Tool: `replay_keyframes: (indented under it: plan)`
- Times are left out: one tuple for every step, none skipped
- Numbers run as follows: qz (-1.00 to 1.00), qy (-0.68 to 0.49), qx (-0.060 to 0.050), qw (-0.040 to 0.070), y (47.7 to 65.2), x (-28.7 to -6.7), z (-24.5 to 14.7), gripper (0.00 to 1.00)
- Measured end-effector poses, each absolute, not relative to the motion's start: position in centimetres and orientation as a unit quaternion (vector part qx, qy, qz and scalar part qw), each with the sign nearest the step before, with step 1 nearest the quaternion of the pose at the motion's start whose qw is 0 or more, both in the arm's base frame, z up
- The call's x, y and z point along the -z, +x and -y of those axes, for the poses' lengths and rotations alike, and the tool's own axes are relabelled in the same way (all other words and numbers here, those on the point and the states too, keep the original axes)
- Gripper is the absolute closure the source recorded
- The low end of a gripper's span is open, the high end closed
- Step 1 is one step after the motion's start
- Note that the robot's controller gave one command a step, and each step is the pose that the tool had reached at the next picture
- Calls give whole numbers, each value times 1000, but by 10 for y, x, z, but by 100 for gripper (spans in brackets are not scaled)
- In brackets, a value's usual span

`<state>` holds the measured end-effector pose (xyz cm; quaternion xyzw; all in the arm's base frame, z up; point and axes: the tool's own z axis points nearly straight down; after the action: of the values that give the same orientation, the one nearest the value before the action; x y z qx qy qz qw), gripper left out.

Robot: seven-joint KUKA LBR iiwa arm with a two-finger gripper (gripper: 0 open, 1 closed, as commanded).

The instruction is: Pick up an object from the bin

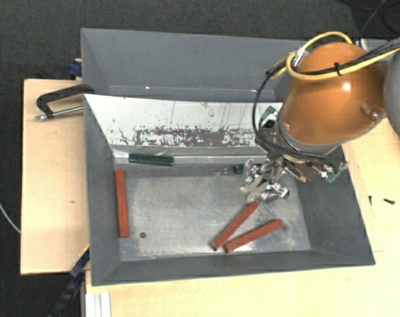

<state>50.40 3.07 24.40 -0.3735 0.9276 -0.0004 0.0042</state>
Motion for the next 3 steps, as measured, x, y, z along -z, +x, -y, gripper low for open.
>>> replay_keyframes:
  plan:
    - [-928, -373, 0, 3, 503, -243, -31, 100]
    - [-898, -440, 0, 2, 526, -244, -24, 100]
    - [-950, -312, 0, 0, 537, -239, 62, 100]
